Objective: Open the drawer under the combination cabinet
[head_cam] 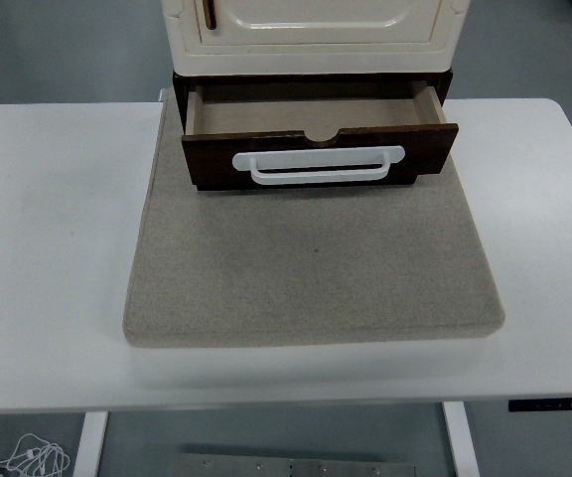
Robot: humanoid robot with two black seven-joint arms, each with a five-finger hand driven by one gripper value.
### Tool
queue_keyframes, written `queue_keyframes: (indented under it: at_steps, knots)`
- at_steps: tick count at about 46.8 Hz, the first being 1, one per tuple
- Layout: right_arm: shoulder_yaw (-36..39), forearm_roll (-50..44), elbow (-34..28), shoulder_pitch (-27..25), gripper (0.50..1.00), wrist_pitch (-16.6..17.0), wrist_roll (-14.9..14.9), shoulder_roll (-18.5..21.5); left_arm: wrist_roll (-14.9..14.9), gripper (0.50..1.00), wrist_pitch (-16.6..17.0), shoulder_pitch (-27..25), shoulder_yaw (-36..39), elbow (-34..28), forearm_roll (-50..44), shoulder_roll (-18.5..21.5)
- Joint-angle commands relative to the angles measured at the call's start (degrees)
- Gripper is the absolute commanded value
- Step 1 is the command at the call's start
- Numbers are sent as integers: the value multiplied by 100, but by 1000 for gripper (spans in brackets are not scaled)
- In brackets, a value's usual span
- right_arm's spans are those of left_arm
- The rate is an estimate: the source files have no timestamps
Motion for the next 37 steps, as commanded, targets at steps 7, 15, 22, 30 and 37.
queue_keyframes:
  at_steps: [7,15,22,30,37]
  knots:
    - [0,0,0,3,926,0,1,0,12,1000,298,800,-496,15,-98,116]
    - [0,9,0,-6,926,0,1,0,12,1000,298,1468,-1085,6,-98,63]
    - [0,0,0,-6,926,0,1,0,12,1000,307,1942,-1279,6,-186,-103]
    - [-9,9,0,3,926,9,1,0,12,1000,307,2496,-1402,15,-871,-411]
    - [0,9,0,-6,926,9,1,0,3,1000,307,2804,-1446,76,-1363,-736]
